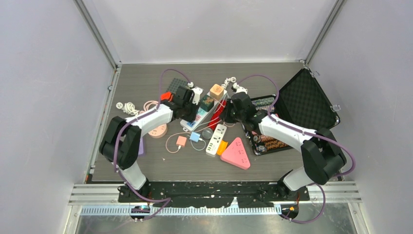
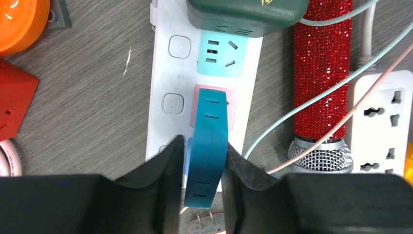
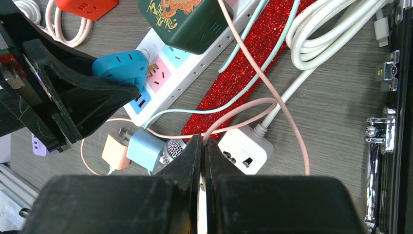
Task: Insert the plug
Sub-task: Insert the plug into the socket.
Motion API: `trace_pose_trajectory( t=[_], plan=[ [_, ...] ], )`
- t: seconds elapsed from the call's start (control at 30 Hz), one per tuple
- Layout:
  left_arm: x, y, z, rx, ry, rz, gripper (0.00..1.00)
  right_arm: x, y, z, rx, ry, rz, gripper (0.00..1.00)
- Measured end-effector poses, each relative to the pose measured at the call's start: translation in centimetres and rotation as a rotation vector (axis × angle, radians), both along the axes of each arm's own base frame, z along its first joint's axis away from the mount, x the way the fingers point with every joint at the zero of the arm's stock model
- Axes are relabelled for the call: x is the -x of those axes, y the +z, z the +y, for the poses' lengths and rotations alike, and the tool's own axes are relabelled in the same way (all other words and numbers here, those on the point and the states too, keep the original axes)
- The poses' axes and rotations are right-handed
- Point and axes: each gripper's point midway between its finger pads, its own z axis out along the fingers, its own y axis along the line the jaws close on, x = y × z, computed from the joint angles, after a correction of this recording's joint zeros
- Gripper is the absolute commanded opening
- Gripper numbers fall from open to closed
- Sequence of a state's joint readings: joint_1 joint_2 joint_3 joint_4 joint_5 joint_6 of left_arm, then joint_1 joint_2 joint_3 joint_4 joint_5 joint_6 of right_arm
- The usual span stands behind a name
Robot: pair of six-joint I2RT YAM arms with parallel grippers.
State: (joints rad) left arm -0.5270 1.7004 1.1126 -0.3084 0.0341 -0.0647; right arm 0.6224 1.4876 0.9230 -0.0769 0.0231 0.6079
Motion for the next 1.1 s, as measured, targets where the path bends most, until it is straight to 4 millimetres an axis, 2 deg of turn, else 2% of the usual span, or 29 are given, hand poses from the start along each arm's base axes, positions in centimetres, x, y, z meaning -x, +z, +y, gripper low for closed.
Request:
trace_pose_trajectory(
  t=[0.07,0.1,0.27,0.7,0.93,1.1],
  plan=[
    [0.1,0.0,0.1,-0.005,0.000,0.014,0.03,-0.1,0.0,-0.1,-0.001,-0.002,0.000,0.05],
    [0.0,0.0,0.1,-0.007,-0.004,0.018,0.00,-0.1,0.0,-0.1,-0.001,-0.004,0.000,0.05],
    [-0.3,0.1,0.0,-0.036,-0.022,0.050,0.00,-0.2,0.0,-0.3,-0.002,-0.007,0.001,0.05],
    [-2.4,0.9,-0.4,-0.172,-0.040,0.195,0.00,-0.4,0.0,-0.5,-0.002,-0.014,0.001,0.05],
    [-3.6,1.5,-0.2,-0.240,-0.050,0.218,0.00,-0.3,-0.1,-0.6,0.001,-0.014,0.006,0.05],
    [-3.1,1.0,-0.4,-0.237,-0.072,0.248,0.00,-0.1,-0.3,-0.7,0.010,-0.014,0.017,0.05]
  ],
)
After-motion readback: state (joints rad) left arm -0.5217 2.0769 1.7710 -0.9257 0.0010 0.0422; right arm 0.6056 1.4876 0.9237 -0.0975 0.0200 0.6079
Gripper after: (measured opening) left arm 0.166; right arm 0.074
